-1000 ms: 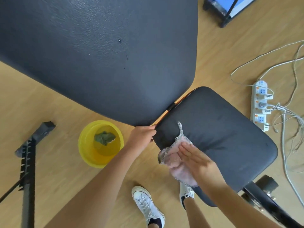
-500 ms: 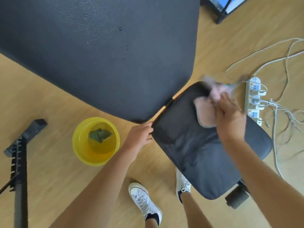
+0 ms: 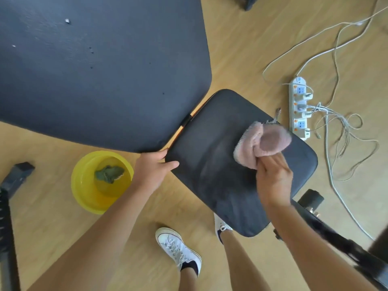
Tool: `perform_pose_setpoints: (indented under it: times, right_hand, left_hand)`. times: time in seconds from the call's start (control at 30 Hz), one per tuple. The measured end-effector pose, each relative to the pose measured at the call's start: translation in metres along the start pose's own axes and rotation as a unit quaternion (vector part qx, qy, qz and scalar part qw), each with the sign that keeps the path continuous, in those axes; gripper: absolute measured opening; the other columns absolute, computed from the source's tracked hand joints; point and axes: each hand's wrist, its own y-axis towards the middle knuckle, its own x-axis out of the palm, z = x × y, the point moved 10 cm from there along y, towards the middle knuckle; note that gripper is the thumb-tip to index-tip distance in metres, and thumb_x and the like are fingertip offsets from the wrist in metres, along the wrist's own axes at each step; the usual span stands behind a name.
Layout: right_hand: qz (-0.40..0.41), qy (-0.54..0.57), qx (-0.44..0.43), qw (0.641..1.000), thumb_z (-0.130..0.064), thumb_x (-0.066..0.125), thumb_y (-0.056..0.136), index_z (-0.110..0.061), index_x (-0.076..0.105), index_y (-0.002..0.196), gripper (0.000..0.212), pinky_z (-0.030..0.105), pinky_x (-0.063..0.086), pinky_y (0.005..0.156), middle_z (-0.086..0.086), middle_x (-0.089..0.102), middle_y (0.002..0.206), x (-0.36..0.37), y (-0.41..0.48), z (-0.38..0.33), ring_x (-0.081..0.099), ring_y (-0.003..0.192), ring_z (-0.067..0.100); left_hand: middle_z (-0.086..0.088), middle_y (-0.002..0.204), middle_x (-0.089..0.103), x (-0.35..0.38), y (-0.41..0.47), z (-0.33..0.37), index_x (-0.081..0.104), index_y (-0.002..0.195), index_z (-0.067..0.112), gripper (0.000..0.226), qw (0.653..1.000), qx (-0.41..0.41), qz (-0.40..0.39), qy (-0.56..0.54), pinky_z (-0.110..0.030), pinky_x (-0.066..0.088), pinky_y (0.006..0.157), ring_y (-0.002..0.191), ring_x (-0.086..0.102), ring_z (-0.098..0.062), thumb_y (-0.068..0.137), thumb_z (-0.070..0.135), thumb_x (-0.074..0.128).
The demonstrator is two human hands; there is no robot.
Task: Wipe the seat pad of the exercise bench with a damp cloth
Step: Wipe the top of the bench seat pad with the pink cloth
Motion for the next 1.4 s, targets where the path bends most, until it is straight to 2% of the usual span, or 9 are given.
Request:
perform_pose_setpoints:
  times: [0.17,0.3,0.37,0.53,0.73,0.83,0.93,1.07,1.4]
  right_hand:
    - [-0.21,0.004,-0.347,0.914,-0.001,0.058,0.1,0.001,0.07,0.125,0.028,0.042,0.048,0.111,0.014,0.068,0.134,0.02,-0.066,-0.049,0.062,0.128,0.029]
    - [0.015,-0.018,0.047,0.999,-0.001,0.056,0.099,0.007,0.073,0.109,0.022,0.03,0.043,0.113,0.03,0.07,0.12,-0.056,0.033,0.083,0.065,0.117,0.046]
    - [-0.045,0.009,0.159,0.986,-0.011,0.047,0.102,-0.004,0.073,0.11,0.029,0.004,0.042,0.098,0.024,0.069,0.121,-0.026,-0.004,0.082,0.064,0.117,0.04]
    - [-0.227,-0.005,-0.354,0.907,-0.01,0.057,0.103,0.001,0.071,0.123,0.027,0.043,0.052,0.107,0.013,0.066,0.136,0.006,-0.131,-0.023,0.059,0.132,0.026]
    - [0.1,-0.042,0.182,0.977,0.012,0.057,0.093,0.005,0.072,0.075,0.024,0.034,0.053,0.068,0.018,0.071,0.082,-0.087,-0.031,0.129,0.069,0.078,0.041]
    - [0.072,-0.018,0.131,0.989,0.009,0.061,0.092,0.006,0.074,0.078,0.019,0.031,0.051,0.062,0.018,0.073,0.082,-0.061,-0.04,0.101,0.067,0.074,0.036]
    - [0.008,0.076,0.131,0.988,-0.004,0.072,0.092,-0.006,0.076,0.117,0.025,0.027,0.045,0.11,0.002,0.07,0.13,-0.043,0.009,0.103,0.057,0.131,0.016]
    - [-0.151,0.134,0.126,0.971,-0.02,0.074,0.091,-0.01,0.051,0.061,0.039,0.014,0.035,0.053,-0.01,0.045,0.053,0.001,0.113,0.058,0.024,0.077,0.016]
    - [-0.345,0.092,0.063,0.932,-0.031,0.077,0.086,-0.018,0.028,0.051,0.062,0.031,0.012,0.052,-0.006,0.018,0.054,0.045,0.184,0.009,0.018,0.053,0.013]
  left_hand:
    - [-0.01,0.138,0.066,-0.002,0.0,0.003,0.066,0.131,0.006,0.063,0.999,-0.002,0.023,0.036,-0.023,0.038,0.099,0.13,0.059,-0.021,0.075,0.027,0.085]
    - [-0.014,0.135,0.067,0.0,-0.002,0.002,0.064,0.133,0.005,0.065,0.999,-0.015,0.026,0.035,-0.036,0.045,0.107,0.124,0.064,-0.026,0.076,0.027,0.085]
    - [-0.016,0.133,0.069,0.0,-0.001,0.002,0.064,0.133,0.005,0.065,0.999,-0.018,0.025,0.039,-0.039,0.047,0.105,0.119,0.067,-0.028,0.076,0.026,0.086]
    - [-0.014,0.127,0.073,0.0,0.005,-0.005,0.066,0.132,0.008,0.067,0.997,-0.042,0.008,0.068,-0.04,0.051,0.102,0.108,0.073,-0.028,0.073,0.031,0.087]
    - [-0.012,0.132,0.07,0.0,0.012,-0.012,0.065,0.134,0.009,0.071,0.996,-0.06,-0.002,0.059,-0.041,0.054,0.099,0.096,0.077,-0.024,0.07,0.03,0.089]
    - [-0.014,0.133,0.069,0.001,0.014,-0.016,0.062,0.135,0.007,0.074,0.997,-0.067,-0.007,0.038,-0.041,0.055,0.098,0.094,0.077,-0.024,0.07,0.027,0.09]
    - [-0.013,0.136,0.067,0.003,0.017,-0.015,0.061,0.136,0.006,0.074,0.997,-0.07,-0.013,0.033,-0.043,0.054,0.1,0.103,0.075,-0.027,0.07,0.025,0.09]
    - [-0.016,0.138,0.064,0.005,0.017,-0.013,0.058,0.137,0.0,0.074,0.997,-0.074,-0.015,-0.002,-0.028,0.059,0.078,0.079,0.075,-0.016,0.071,0.016,0.089]
    - [-0.023,0.14,0.06,0.008,0.023,-0.027,0.056,0.136,-0.004,0.078,0.994,-0.095,-0.031,-0.036,-0.018,0.059,0.057,0.077,0.069,-0.012,0.068,0.011,0.092]
